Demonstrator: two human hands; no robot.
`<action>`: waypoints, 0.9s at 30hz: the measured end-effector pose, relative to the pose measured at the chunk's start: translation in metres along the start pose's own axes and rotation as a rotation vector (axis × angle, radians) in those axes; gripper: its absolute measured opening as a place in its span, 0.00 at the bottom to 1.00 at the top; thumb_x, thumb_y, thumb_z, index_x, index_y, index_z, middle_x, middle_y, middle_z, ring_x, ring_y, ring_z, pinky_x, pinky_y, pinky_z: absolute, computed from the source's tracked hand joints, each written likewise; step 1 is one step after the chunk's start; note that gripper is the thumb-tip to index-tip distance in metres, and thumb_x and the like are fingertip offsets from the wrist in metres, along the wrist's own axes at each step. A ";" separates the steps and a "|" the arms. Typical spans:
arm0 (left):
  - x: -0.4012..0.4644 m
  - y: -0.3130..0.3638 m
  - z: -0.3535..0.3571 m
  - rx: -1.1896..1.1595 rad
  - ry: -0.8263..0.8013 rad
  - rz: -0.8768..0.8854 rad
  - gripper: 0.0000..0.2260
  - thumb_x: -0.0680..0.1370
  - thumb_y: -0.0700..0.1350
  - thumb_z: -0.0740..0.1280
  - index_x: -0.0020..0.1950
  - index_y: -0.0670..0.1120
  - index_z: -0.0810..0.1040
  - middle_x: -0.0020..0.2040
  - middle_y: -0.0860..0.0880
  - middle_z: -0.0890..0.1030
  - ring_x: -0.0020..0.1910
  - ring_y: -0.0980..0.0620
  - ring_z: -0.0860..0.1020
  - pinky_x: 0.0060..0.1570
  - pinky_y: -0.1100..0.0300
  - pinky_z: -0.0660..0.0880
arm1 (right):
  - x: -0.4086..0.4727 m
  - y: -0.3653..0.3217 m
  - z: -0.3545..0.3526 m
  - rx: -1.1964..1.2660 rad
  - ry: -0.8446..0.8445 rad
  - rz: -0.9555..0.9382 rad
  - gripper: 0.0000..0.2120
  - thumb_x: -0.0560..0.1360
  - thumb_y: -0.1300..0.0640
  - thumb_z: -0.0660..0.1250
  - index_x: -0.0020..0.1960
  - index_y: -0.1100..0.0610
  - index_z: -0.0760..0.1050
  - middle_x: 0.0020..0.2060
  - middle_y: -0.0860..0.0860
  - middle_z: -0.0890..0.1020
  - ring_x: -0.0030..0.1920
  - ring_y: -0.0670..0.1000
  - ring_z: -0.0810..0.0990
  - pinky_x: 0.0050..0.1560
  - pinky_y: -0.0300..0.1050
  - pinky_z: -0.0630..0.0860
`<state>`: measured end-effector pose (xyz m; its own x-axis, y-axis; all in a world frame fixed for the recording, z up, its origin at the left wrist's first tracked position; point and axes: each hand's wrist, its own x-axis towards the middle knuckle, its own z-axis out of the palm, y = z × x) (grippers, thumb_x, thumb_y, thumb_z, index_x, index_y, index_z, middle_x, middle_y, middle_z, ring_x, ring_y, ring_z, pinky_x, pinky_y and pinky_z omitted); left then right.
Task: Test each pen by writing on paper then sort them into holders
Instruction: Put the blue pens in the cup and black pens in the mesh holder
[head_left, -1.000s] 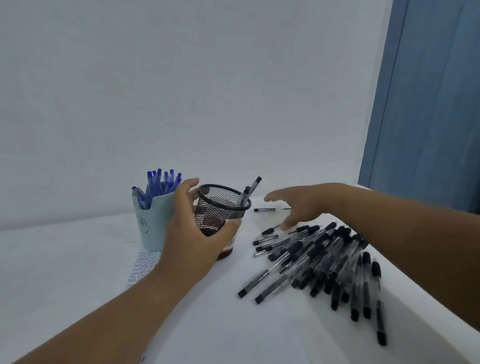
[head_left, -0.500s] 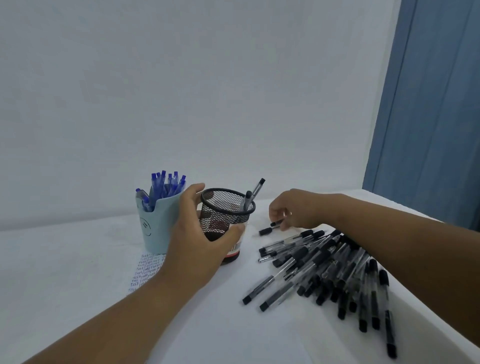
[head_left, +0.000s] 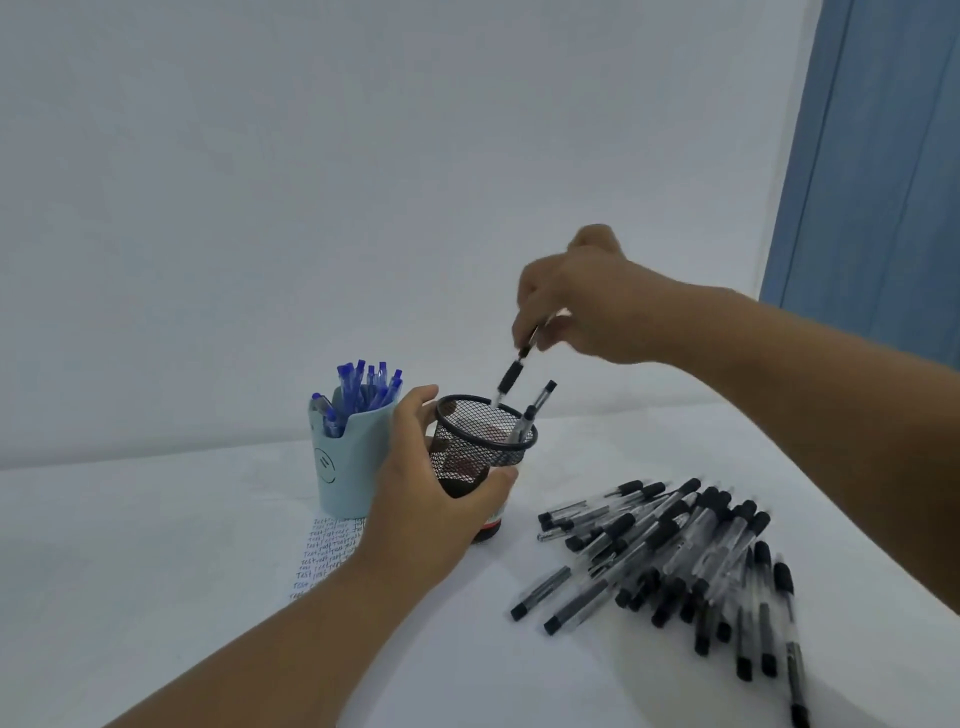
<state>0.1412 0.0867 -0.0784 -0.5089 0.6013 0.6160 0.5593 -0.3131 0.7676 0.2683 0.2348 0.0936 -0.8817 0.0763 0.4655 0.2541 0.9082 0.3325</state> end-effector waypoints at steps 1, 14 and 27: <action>0.000 -0.001 0.000 0.000 0.003 -0.002 0.37 0.69 0.42 0.80 0.70 0.58 0.62 0.62 0.64 0.72 0.56 0.72 0.74 0.46 0.77 0.73 | 0.005 -0.011 -0.002 -0.055 -0.088 -0.026 0.21 0.68 0.67 0.73 0.46 0.41 0.84 0.43 0.38 0.81 0.40 0.34 0.76 0.64 0.51 0.54; -0.001 0.002 -0.003 -0.029 -0.003 -0.037 0.38 0.69 0.43 0.80 0.71 0.57 0.62 0.63 0.63 0.71 0.55 0.74 0.73 0.46 0.79 0.71 | 0.004 -0.050 0.003 1.240 0.669 0.420 0.14 0.75 0.70 0.70 0.57 0.55 0.77 0.39 0.55 0.79 0.37 0.56 0.84 0.44 0.56 0.84; -0.005 0.006 -0.004 0.010 0.016 0.030 0.37 0.69 0.44 0.80 0.71 0.55 0.63 0.62 0.55 0.75 0.55 0.70 0.76 0.48 0.77 0.72 | -0.060 -0.043 0.038 0.857 0.061 0.509 0.24 0.70 0.34 0.67 0.61 0.44 0.79 0.53 0.41 0.82 0.46 0.47 0.83 0.50 0.49 0.82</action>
<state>0.1444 0.0788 -0.0763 -0.5021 0.5796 0.6418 0.5814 -0.3232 0.7467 0.2949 0.2068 0.0200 -0.7195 0.5396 0.4372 0.2026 0.7652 -0.6111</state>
